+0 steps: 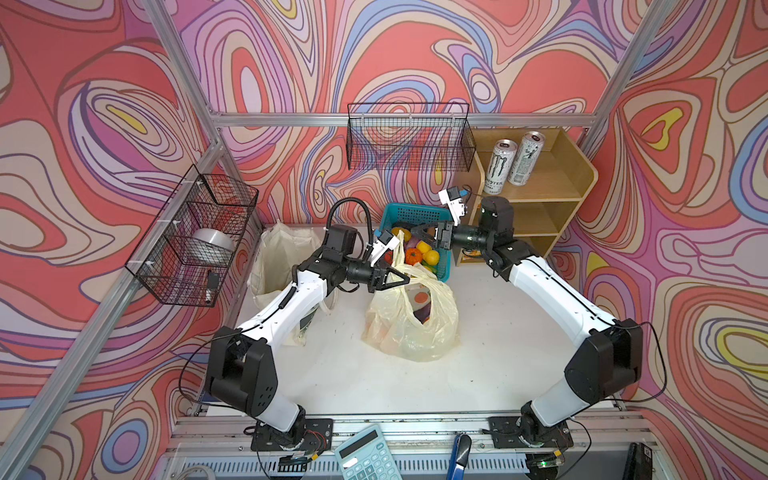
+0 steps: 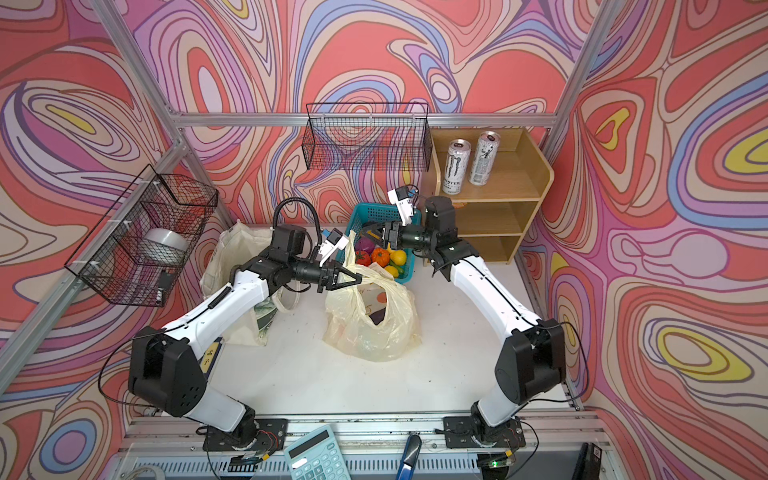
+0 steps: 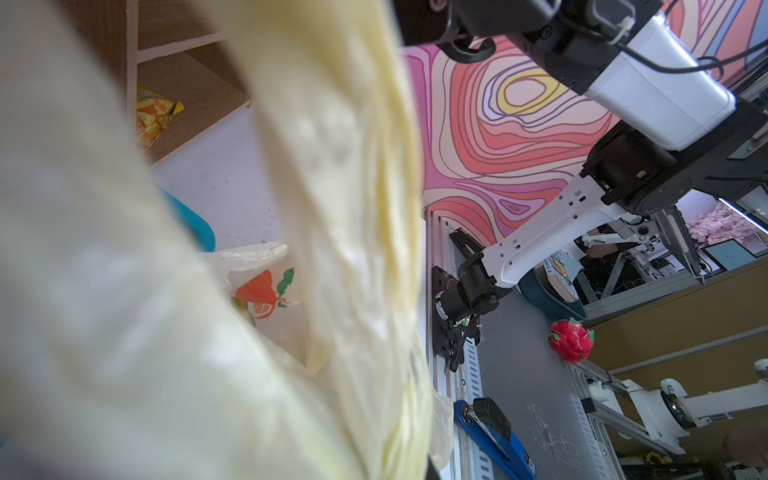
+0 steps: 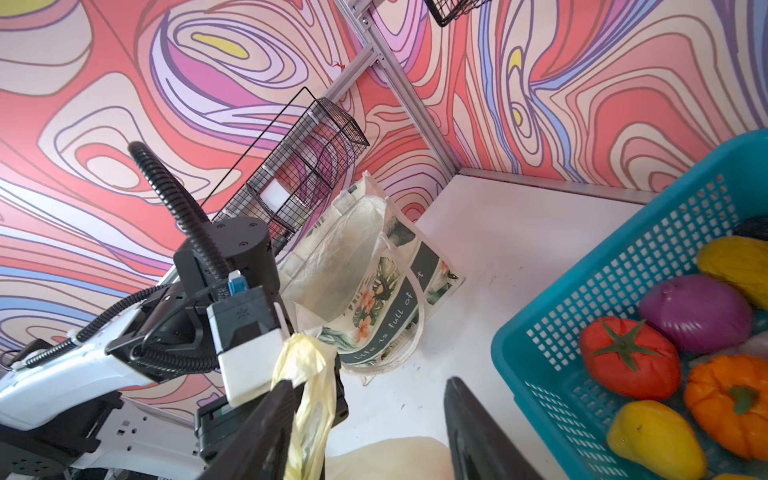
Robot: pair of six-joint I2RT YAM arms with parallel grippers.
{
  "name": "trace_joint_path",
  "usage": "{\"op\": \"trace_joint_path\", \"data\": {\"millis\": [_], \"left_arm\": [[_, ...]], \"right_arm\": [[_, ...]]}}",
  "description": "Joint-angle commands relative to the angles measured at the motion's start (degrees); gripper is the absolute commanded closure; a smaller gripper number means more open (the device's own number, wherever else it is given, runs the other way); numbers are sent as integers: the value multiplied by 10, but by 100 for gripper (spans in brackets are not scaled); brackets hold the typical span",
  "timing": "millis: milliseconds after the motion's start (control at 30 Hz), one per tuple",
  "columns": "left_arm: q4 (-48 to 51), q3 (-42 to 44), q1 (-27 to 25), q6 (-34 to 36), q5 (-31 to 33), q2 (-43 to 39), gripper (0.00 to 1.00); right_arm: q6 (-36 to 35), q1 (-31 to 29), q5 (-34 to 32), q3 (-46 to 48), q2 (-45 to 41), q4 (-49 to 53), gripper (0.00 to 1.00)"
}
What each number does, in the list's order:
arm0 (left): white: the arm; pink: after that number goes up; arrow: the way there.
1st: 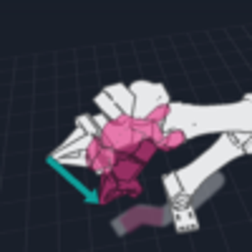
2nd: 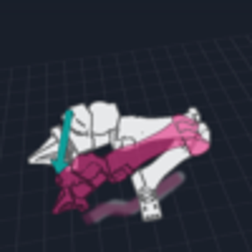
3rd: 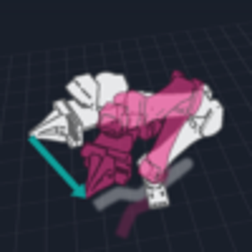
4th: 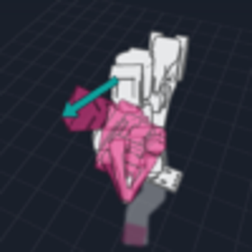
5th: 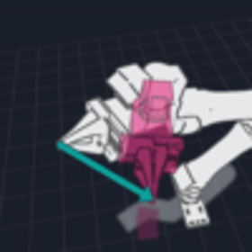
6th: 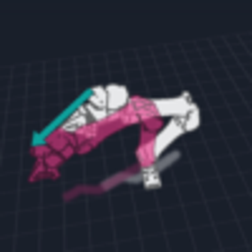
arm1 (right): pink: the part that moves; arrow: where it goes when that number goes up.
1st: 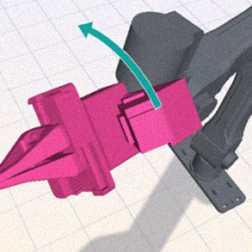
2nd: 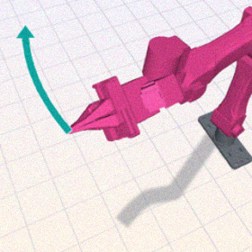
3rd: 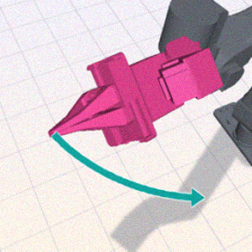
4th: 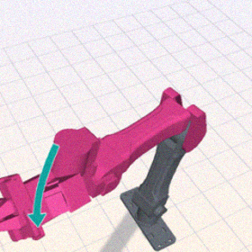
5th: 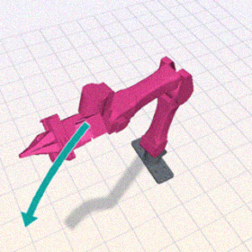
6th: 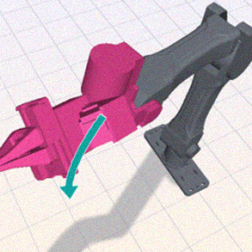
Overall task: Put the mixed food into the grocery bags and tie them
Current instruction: 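Release the twisted handles with the right gripper and lift it away while the left holds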
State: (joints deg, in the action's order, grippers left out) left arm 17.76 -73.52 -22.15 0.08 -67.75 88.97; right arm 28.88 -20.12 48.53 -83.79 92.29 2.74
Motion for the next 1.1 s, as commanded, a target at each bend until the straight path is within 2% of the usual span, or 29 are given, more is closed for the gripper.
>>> {"op": "trace_joint_path", "data": {"millis": [0, 267, 400, 467, 600, 633, 767, 933, 1067], "left_arm": [[16, -20, -3, 20, -15, 2, 100], [19, -26, -5, 20, -16, 6, 100], [18, -28, -6, 20, -16, 7, 100], [18, -28, -5, 21, -16, 8, 100], [16, -27, -6, 20, -16, 10, 100], [14, -26, -6, 19, -16, 10, 100], [11, -19, -5, 19, -1, 5, 100], [-40, 15, -2, -8, 17, -14, 100], [-91, 43, 1, -35, 26, -27, 100]], "right_arm": [[48, -8, 29, -24, 13, -58, 39], [72, -32, 29, -40, 48, -81, 40], [85, -38, 33, -44, 60, -97, 44], [94, -38, 39, -41, 62, -109, 54], [103, -37, 50, -33, 62, -122, 94], [101, -37, 50, -29, 59, -122, 100], [78, -30, 23, -10, 34, -104, 100], [66, -4, -82, 61, -31, -92, 100], [63, -3, -127, 108, -71, -95, 100]]}}
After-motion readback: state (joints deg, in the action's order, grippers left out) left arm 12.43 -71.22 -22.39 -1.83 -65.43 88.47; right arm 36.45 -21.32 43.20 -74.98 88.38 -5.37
